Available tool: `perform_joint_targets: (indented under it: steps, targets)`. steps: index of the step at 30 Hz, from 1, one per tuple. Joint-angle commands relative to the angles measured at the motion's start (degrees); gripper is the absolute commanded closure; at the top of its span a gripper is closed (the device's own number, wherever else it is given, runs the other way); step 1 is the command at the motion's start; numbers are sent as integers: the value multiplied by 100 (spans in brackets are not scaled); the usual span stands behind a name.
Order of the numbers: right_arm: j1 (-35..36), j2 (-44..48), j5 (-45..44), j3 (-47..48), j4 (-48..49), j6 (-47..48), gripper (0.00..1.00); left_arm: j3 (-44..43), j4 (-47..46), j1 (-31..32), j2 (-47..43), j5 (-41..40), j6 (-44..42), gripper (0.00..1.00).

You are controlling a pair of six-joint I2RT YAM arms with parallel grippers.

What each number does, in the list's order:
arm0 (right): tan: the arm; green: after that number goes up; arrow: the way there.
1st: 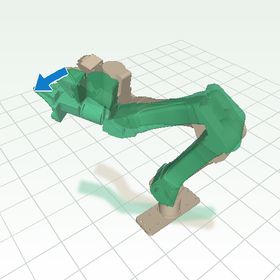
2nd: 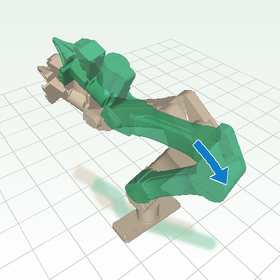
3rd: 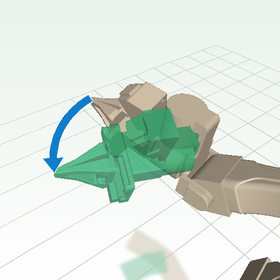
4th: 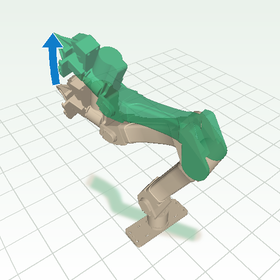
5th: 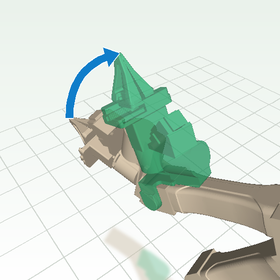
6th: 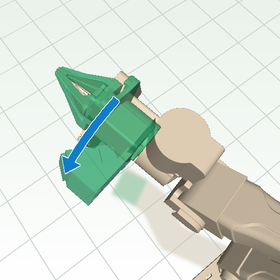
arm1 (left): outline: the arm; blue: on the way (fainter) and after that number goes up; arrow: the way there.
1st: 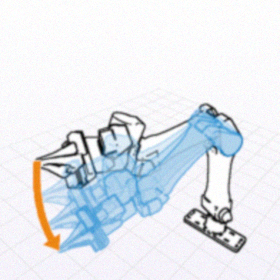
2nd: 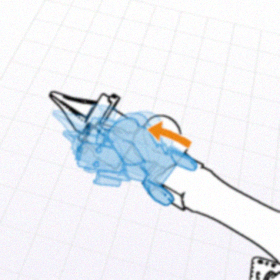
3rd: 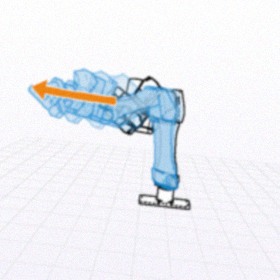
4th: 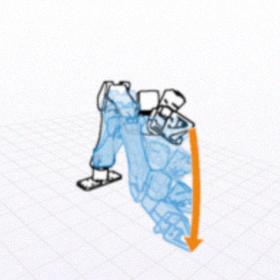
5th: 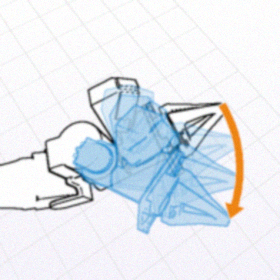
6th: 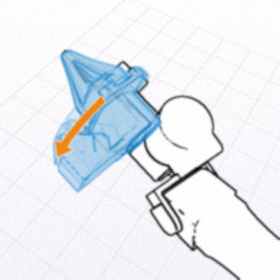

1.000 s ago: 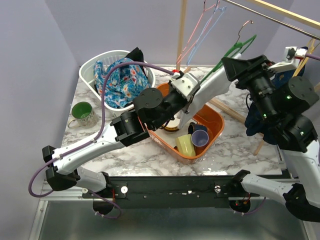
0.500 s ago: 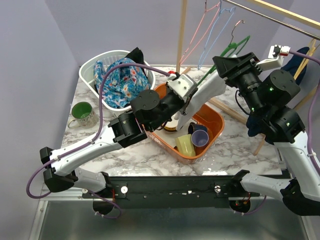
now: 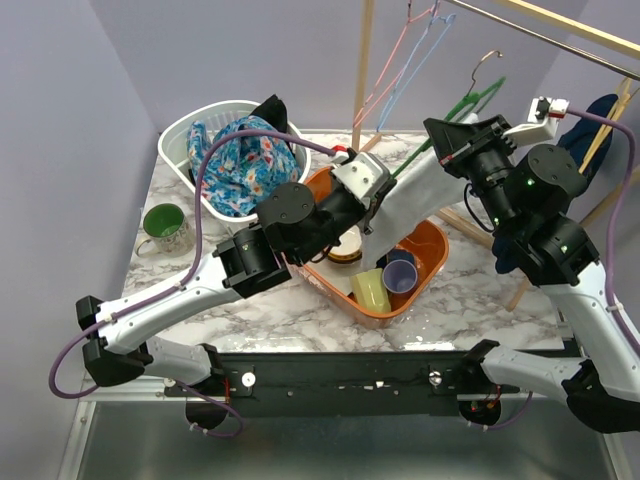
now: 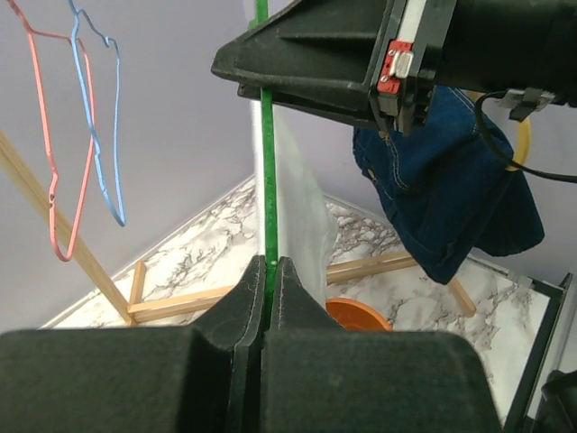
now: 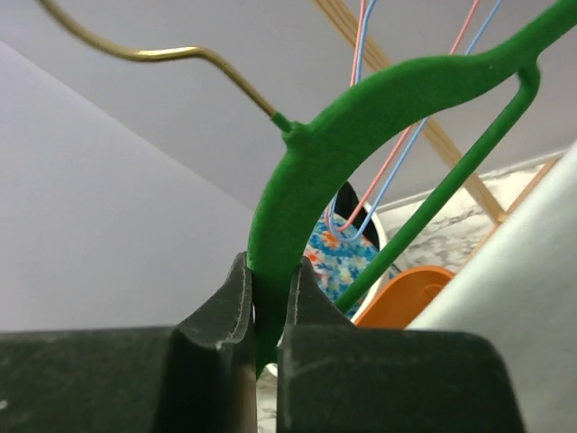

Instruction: Remove the skirt from the hanger

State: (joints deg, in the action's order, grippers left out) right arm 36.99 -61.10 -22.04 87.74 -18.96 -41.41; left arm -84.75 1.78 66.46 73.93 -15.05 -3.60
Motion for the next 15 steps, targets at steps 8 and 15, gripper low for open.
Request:
perform_joint_targets:
  steps: [8,15]
  targets:
    - [10,291,394,436,736,528,99,-24,287,25,-537,433,17,18]
    - [10,265,490,954,675,625,99,310,735,17,-986,845,-342,14]
